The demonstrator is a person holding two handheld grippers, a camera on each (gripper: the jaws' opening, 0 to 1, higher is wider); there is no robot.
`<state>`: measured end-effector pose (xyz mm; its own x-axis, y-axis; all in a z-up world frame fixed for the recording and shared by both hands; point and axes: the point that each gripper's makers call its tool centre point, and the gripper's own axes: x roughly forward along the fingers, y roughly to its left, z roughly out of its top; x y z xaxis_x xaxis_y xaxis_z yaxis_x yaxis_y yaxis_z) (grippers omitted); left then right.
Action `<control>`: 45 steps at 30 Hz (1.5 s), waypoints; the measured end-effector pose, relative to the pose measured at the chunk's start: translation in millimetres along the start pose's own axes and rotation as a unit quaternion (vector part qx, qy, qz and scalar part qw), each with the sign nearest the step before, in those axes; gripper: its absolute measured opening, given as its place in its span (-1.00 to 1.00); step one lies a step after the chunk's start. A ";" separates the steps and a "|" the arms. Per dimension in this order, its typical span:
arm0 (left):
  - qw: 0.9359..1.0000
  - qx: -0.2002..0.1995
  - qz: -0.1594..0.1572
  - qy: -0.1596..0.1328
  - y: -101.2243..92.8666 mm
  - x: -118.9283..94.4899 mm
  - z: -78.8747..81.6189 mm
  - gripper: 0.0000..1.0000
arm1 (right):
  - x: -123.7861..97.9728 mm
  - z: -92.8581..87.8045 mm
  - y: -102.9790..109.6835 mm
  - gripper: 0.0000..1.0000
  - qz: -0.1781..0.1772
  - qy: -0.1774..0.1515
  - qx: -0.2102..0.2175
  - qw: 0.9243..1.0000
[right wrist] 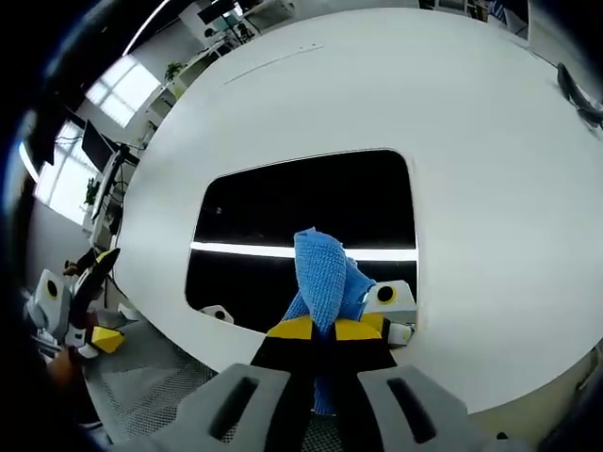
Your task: Wipe the mirror surface with the cleaning cloth until all visible marks leave the cleaned area.
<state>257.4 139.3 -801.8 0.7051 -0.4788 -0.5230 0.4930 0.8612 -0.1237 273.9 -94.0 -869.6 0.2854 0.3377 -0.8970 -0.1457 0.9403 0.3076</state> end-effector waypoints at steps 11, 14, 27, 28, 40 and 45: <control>1.000 0.000 0.000 0.001 0.0 -0.1 -0.1 0.98 | 8.0 0.3 18.3 -1.00 0.010 0.006 -0.005 1.000; 1.000 0.000 0.001 0.001 0.4 0.1 -0.3 0.98 | 10.7 0.3 23.8 -1.00 0.012 0.008 -0.009 1.000; 1.000 -0.003 0.004 -0.005 2.3 -0.2 1.0 0.98 | 14.4 -2.1 49.8 -1.00 0.022 0.011 -0.015 1.000; 1.000 -0.003 0.004 -0.005 2.5 -0.2 1.1 0.98 | 14.9 -1.8 50.4 -1.00 0.023 0.011 -0.015 1.000; 1.000 -0.006 0.001 -0.005 0.7 -0.7 0.9 0.98 | 13.6 -4.6 57.0 -1.00 0.024 0.013 -0.021 0.999; 1.000 -0.005 0.000 -0.005 0.5 -1.1 0.9 0.98 | 17.3 -5.2 65.0 -1.00 0.027 0.015 -0.025 0.999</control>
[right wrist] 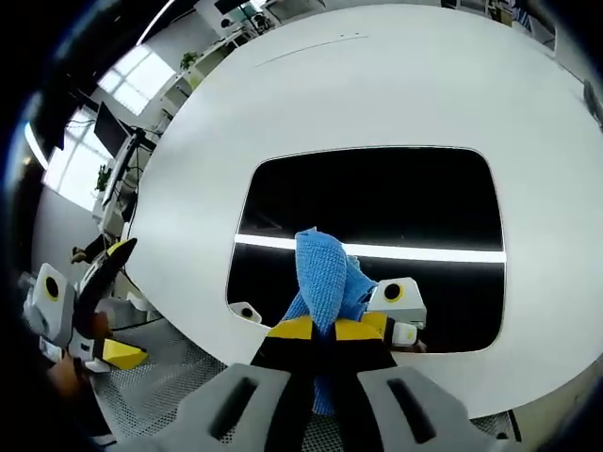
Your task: Wipe the mirror surface with the cleaning cloth until all visible marks leave the cleaned area.
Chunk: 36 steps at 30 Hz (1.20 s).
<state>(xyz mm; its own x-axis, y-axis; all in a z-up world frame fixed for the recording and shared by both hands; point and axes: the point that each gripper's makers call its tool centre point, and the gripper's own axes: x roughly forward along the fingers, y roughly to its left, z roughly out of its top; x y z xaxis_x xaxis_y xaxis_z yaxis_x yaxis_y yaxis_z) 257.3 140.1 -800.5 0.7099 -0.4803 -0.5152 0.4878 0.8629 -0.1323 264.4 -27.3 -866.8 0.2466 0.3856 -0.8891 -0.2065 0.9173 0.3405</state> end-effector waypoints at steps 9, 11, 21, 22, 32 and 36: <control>1.000 0.003 0.000 0.000 -0.2 -0.6 -0.1 0.98 | 5.6 0.6 12.8 -1.00 0.006 0.006 -0.015 1.000; 1.000 0.003 0.000 0.001 -0.2 -0.3 -0.3 0.98 | 6.2 0.7 14.6 -1.00 0.008 0.007 -0.016 1.000; 1.000 0.004 0.001 0.004 -0.3 0.3 -1.0 0.98 | 10.7 4.1 23.1 -1.00 0.018 0.010 -0.016 1.000; 1.000 0.003 0.002 0.004 0.1 0.5 -1.3 0.98 | 11.3 4.4 24.1 -1.00 0.018 0.010 -0.017 1.000; 1.000 0.004 0.003 0.006 0.7 1.2 -1.6 0.98 | 16.2 6.9 38.4 -1.00 0.024 0.013 -0.027 0.999; 1.000 0.005 0.004 0.007 0.7 1.6 -2.1 0.98 | 19.6 8.0 44.7 -1.00 0.026 0.015 -0.034 0.999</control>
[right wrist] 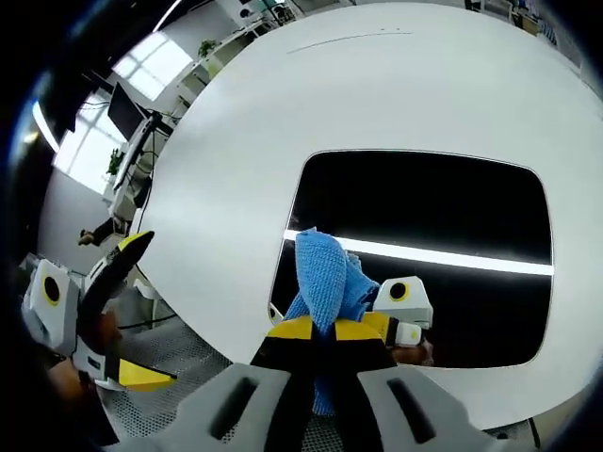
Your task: Wipe the mirror surface with the cleaning cloth until all visible marks leave the cleaned area.
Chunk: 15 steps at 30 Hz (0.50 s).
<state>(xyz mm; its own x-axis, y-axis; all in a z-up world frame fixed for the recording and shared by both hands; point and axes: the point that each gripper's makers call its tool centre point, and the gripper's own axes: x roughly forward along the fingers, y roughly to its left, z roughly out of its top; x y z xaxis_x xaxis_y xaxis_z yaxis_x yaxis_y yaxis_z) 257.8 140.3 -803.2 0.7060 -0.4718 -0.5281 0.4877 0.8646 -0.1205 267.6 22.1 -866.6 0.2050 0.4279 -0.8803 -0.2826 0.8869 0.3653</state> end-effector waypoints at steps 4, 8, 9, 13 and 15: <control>1.000 0.000 0.001 0.001 0.2 0.0 -0.3 0.98 | 4.5 2.8 4.1 -1.00 0.001 0.001 -0.007 1.000; 1.000 0.000 0.001 0.003 0.1 0.1 -0.6 0.98 | 8.9 5.3 6.7 -1.00 0.004 0.003 -0.009 1.000; 1.000 0.000 0.001 0.003 0.1 0.1 -0.4 0.98 | 10.2 6.0 7.7 -1.00 0.004 0.003 -0.013 1.000; 1.000 0.000 0.001 0.004 -0.2 0.6 -0.7 0.98 | 10.1 5.3 10.8 -1.00 0.001 0.002 -0.024 1.000; 1.000 0.001 -0.001 0.004 -0.5 0.9 -0.9 0.98 | 11.2 5.9 11.7 -1.00 0.001 0.003 -0.026 1.000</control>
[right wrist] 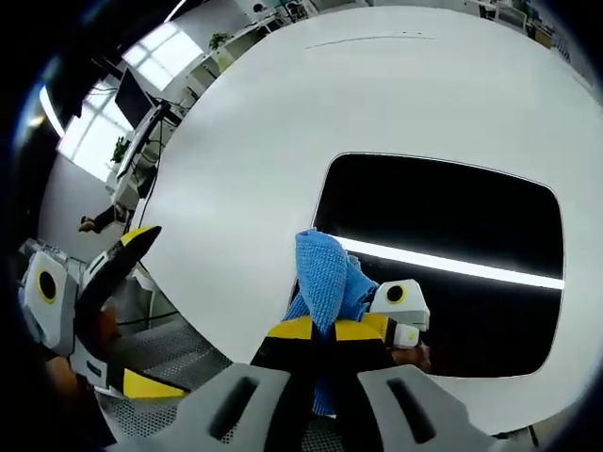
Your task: Wipe the mirror surface with the cleaning cloth until all visible marks leave the cleaned area.
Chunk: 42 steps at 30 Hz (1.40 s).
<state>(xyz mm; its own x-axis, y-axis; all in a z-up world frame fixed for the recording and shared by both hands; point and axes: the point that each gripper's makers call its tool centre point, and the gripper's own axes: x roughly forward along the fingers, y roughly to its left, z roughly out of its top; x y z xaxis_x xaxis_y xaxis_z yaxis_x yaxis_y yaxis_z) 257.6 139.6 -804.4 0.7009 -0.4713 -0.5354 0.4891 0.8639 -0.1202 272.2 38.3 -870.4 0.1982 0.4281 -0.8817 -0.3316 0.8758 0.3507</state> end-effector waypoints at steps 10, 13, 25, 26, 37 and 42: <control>1.000 0.001 -0.006 0.001 -1.6 0.8 -1.0 0.98 | 0.3 0.7 3.7 -1.00 0.000 -0.003 -0.006 1.000; 1.000 0.002 -0.006 0.001 -1.2 0.9 -1.5 0.98 | -0.1 0.4 3.8 -1.00 -0.001 -0.004 -0.006 1.000; 1.000 0.000 -0.004 -0.003 -0.5 0.0 -0.1 0.98 | -2.1 0.6 4.1 -1.00 -0.004 -0.003 -0.015 1.000; 1.000 0.000 -0.004 -0.003 -0.6 -0.1 0.2 0.98 | -1.8 1.1 3.8 -1.00 -0.005 -0.003 -0.015 1.000; 1.000 -0.001 -0.003 -0.002 -0.1 -0.3 0.3 0.98 | 5.2 17.7 -3.4 -1.00 -0.011 -0.009 -0.022 1.000; 1.000 -0.002 -0.002 -0.003 0.6 0.4 -0.1 0.98 | 9.1 29.0 -4.9 -1.00 -0.019 -0.007 -0.038 0.999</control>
<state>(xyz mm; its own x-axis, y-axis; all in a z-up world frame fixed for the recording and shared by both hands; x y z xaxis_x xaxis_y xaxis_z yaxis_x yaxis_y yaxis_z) 258.2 139.9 -804.8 0.7016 -0.4755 -0.5307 0.4898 0.8627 -0.1254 302.4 44.3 -871.0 0.2249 0.3979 -0.8895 -0.3932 0.8723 0.2908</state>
